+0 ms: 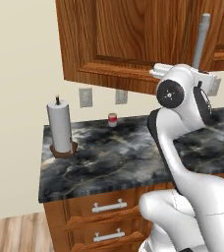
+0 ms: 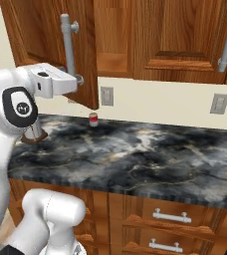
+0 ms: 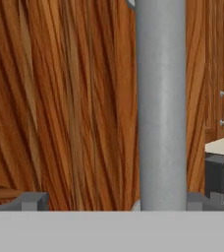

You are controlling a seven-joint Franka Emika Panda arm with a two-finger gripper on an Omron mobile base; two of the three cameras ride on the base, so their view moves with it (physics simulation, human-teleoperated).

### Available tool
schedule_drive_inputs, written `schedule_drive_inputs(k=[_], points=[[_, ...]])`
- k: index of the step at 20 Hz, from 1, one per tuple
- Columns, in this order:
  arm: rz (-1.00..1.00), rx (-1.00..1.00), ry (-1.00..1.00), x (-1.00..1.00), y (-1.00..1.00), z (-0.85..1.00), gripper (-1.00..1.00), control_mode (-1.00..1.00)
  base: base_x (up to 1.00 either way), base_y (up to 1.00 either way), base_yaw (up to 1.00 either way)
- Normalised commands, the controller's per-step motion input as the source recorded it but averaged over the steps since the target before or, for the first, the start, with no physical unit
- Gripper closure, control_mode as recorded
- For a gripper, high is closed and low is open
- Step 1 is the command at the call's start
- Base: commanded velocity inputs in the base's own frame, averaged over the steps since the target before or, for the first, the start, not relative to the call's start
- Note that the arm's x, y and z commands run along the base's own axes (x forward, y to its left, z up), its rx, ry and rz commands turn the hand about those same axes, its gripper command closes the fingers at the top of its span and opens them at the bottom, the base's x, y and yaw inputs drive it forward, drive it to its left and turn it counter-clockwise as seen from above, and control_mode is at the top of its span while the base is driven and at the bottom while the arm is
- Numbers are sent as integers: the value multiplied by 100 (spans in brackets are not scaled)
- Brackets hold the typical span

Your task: Close all open cabinet doors.

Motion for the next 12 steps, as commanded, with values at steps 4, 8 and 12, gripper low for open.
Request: schedule_drive_inputs(k=[4,8,12], points=[[6,0,0,47,-35,0,-100,-100,0,0,0],[8,0,3,61,-34,0,-100,-100,0,0,0],[8,0,5,64,-30,0,-100,-100,0,0,0]])
